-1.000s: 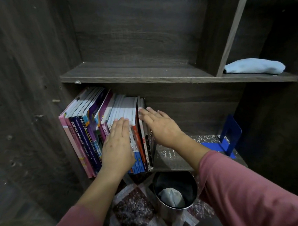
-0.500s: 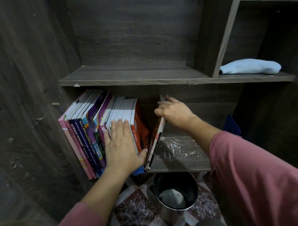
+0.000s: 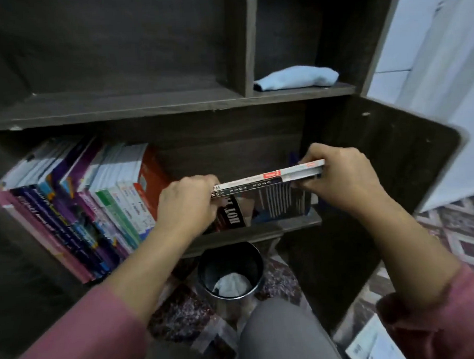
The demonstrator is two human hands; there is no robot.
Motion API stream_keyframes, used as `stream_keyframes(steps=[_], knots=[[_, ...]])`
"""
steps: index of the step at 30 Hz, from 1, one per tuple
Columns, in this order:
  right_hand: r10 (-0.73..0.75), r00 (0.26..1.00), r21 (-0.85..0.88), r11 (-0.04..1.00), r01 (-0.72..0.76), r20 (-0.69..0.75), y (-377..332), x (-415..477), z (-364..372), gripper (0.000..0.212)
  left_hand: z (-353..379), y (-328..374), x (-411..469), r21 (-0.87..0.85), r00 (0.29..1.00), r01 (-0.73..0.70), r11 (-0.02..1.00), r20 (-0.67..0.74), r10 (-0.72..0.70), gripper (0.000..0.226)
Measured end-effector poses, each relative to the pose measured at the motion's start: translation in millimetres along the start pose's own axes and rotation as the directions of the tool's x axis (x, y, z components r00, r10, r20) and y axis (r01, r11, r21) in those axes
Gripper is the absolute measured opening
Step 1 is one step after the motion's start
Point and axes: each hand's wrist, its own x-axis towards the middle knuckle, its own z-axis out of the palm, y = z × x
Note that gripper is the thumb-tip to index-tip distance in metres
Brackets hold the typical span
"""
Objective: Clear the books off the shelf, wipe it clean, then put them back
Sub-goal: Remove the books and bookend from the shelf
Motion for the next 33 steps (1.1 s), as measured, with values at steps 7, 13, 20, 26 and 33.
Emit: stream_keyframes(steps=[7,13,20,26,33], knots=[[-0.058,0.997,-0.419,0.908,0.028,-0.059,34.7,-91.5,-31.3,0.025,-8.7,110.1,7.7,0.045,0.899,-0.409,0.911,0.193,0.394,0.027],[0.396,0.879,-0.449,0.858,-0.249,0.267,100.6,-161.1,-24.4,0.030,33.0,223.6,-18.5,-0.131,0.653,-0.690,0.712,0.312,0.690,0.020],[0.598,0.686,-0.426,0.793,-0.435,0.414,182.0,-251.4,9.7,0.026,132.7,312.3,-62.5,-0.398,0.419,-0.718,0.571,0.408,0.811,0.026],[0.690,0.656,-0.518,0.699,-0.493,0.307,248.0,-294.0,62.0,0.046,214.4,351.0,-88.9,-0.598,0.455,-0.505,0.623,0.429,0.780,0.036],[0.654,0.752,-0.455,0.694,-0.558,0.075,307.7,-335.1,157.6,0.061,273.7,331.9,-95.7,-0.595,0.572,-0.249,0.764,0.546,0.612,0.049]])
